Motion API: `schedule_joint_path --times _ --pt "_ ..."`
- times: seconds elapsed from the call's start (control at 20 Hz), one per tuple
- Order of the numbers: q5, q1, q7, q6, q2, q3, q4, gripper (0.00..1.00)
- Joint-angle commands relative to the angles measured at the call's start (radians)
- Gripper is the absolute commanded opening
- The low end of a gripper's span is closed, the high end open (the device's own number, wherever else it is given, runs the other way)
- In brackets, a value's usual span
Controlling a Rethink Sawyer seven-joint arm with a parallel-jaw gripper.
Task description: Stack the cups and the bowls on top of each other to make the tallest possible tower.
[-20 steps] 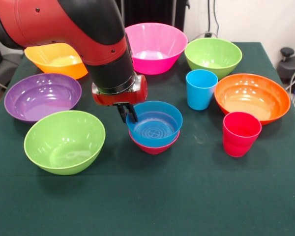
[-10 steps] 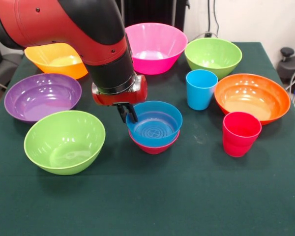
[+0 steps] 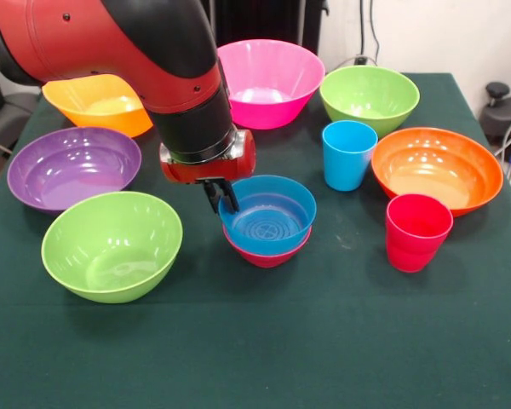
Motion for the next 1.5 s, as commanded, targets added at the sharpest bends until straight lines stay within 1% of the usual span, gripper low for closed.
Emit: schedule_joint_path --times 0.05,0.25,0.45,0.6,1.4,1.45,1.5 --pt "-0.089 0.032 -0.191 0.044 0.039 -0.028 0.045 0.00" --pt "-0.097 0.027 -0.188 0.032 0.028 -0.033 0.069 0.00" --pt "-0.098 0.033 -0.187 0.040 0.028 -0.035 0.064 0.00" --pt "-0.098 0.040 -0.194 0.051 0.043 -0.033 0.036 0.00" --pt "-0.098 0.047 -0.192 0.065 0.045 -0.039 0.024 0.00" --pt "-0.100 0.048 -0.195 0.064 0.045 -0.039 0.021 1.00" --pt "-0.100 0.049 -0.194 0.066 0.045 -0.039 0.020 1.00"
